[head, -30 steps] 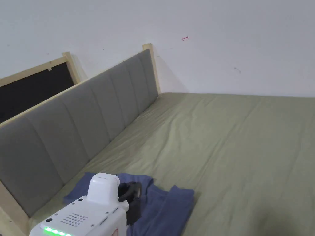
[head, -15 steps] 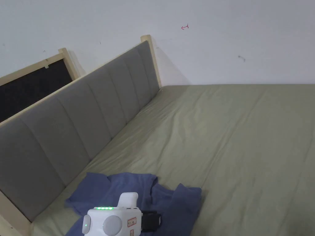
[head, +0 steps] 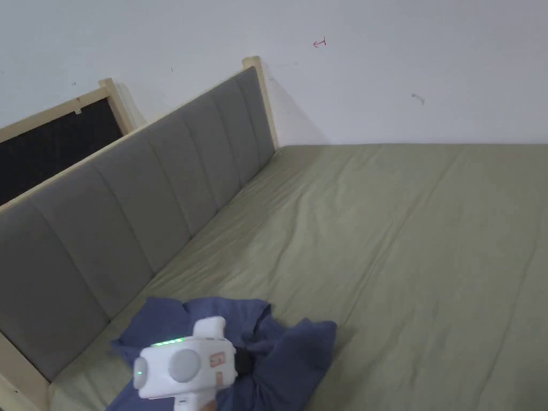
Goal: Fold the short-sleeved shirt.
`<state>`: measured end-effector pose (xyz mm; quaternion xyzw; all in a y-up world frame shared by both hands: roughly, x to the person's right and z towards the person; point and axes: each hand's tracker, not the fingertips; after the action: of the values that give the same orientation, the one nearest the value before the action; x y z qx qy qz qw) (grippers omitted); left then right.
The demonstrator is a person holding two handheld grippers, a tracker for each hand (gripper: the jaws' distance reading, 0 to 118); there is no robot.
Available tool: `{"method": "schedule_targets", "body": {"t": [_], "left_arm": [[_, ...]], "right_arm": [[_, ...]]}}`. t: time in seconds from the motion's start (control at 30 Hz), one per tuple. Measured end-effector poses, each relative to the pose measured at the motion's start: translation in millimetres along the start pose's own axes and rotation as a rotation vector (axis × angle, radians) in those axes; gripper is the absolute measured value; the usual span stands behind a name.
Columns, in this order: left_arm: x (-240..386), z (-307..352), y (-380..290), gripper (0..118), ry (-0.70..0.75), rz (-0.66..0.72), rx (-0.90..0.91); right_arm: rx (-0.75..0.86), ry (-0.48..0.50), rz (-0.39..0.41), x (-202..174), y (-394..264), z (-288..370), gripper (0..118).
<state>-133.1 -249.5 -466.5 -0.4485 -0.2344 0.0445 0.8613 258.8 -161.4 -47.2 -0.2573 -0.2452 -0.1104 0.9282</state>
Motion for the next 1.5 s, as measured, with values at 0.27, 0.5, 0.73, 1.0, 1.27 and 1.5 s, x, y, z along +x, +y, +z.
{"method": "schedule_targets", "body": {"t": [0.27, 0.5, 0.73, 1.0, 1.27, 1.5], "left_arm": [[44, 81, 139, 1, 0.027, -0.104, 0.301], [197, 105, 174, 1, -0.130, -0.267, 0.438], [336, 18, 67, 1, -0.381, -0.427, 0.188], [418, -61, -155, 1, -0.638, -0.509, -0.198], [473, -14, -308, 1, -0.745, -0.654, -0.378], [452, 12, -248, 50, -0.832, -0.589, -0.277]], "right_arm": [[0.021, -0.016, -0.095, 26, -5, 12, 0], [0.055, -0.066, -0.167, 51, -5, 30, 0], [0.082, -0.119, -0.227, 79, -11, 49, 0], [0.071, -0.223, -0.275, 112, -33, 72, 0], [0.047, -0.257, -0.293, 118, -49, 83, 0], [0.052, -0.230, -0.295, 118, -53, 91, 0]]}}
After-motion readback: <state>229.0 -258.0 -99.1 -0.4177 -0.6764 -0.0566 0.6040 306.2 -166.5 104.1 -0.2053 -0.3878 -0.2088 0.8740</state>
